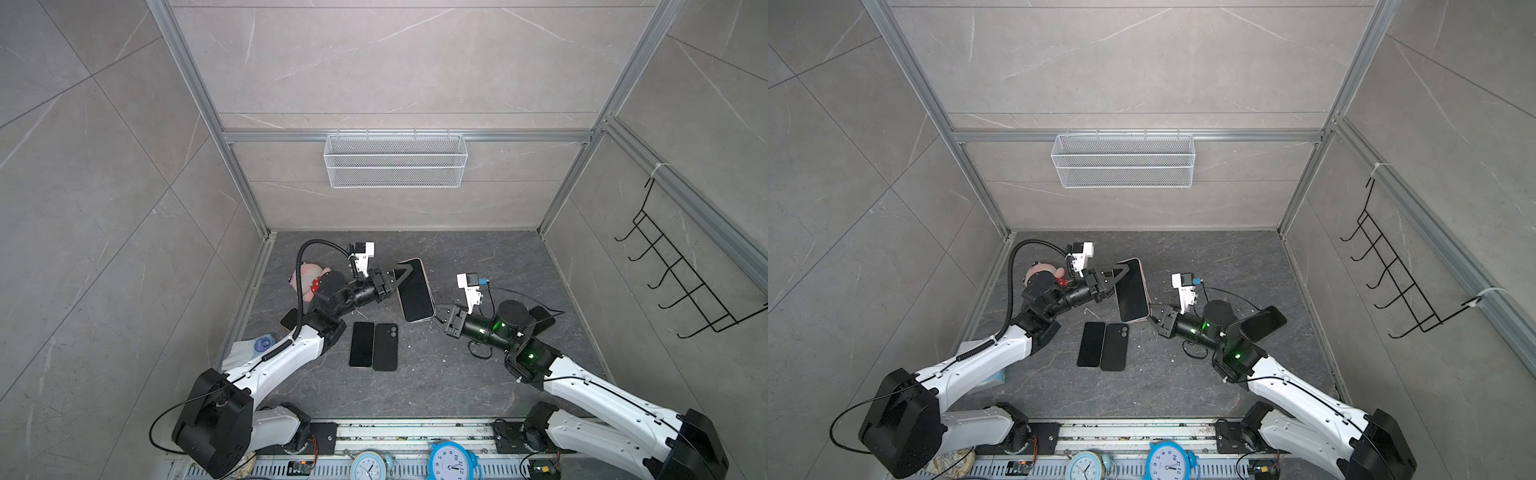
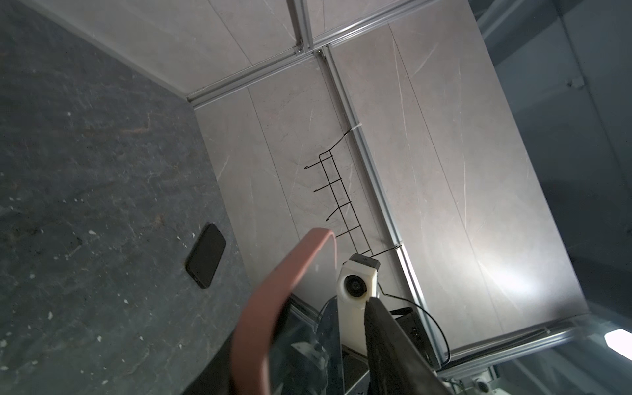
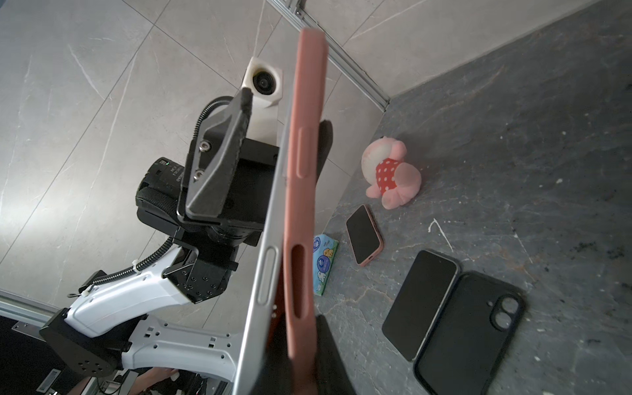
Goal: Take the phone out of the phone case
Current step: Remove the phone case from the phone.
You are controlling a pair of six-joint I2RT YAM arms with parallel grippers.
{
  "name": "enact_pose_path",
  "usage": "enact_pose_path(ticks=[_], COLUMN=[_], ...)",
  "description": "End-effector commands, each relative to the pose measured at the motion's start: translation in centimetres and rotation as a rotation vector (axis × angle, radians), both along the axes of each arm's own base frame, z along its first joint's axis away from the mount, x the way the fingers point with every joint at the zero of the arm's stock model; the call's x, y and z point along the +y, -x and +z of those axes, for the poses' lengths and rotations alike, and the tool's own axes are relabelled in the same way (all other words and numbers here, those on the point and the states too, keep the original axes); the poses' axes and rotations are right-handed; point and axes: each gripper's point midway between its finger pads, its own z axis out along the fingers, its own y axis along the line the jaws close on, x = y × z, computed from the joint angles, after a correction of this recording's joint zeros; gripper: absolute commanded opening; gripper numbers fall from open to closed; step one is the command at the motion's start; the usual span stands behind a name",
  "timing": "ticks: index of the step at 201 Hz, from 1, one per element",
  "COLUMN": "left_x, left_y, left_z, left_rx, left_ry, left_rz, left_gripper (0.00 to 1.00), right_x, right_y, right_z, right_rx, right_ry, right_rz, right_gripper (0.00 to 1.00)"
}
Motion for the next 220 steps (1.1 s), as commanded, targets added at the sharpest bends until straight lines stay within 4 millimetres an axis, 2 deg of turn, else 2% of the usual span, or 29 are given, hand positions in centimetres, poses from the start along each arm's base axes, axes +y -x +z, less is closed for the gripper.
enact_pose_path(ticks=[1, 37, 75, 99, 120, 150, 184, 220], left_x=[0.2, 0.5, 1.0, 1.2, 0.2, -2.0, -3.1, -3.8], left_y=[-0.1, -0.2, 0.0, 0.6, 2.1, 5.3, 7.8, 8.5], left_z=[-0.8, -2.9, -5.7, -6.0, -5.6, -5.1, -5.7, -7.1], left_rx=[-0.026, -0.039, -0.073, -0.144, -0.281, -0.515, -0.688, -0.768], left_ry=[-0.081, -0.232, -0.406, -0.477, -0.557, -0.664, -0.774, -0.921], left_rz=[0.034, 0.063, 0.087, 0.098, 0.055, -0.056, -0.164, -0.229], left_gripper=[0.61, 0.68, 0.72, 0.73, 0.73, 0.73, 0.73, 0.73], right_x=[-0.4, -1.0, -1.5, -1.6, -1.7, -1.9, -2.1, -2.1], right_y=[-0.2, -1.1, -1.8, -2.0, -2.2, -2.3, -2.4, -2.4], right_z=[1.4, -0.5, -2.5, -3.6, -4.6, -5.4, -6.1, -6.4], right_rx=[0.028, 0.124, 0.182, 0.199, 0.243, 0.261, 0.276, 0.285], right_ry=[-0.035, -0.03, -0.028, -0.016, -0.015, -0.006, -0.001, -0.001], right_rz=[-0.025, -0.064, -0.094, -0.1, -0.108, -0.112, -0.11, -0.107], right_gripper=[0.0, 0.0, 0.0, 0.0, 0.0, 0.0, 0.0, 0.0])
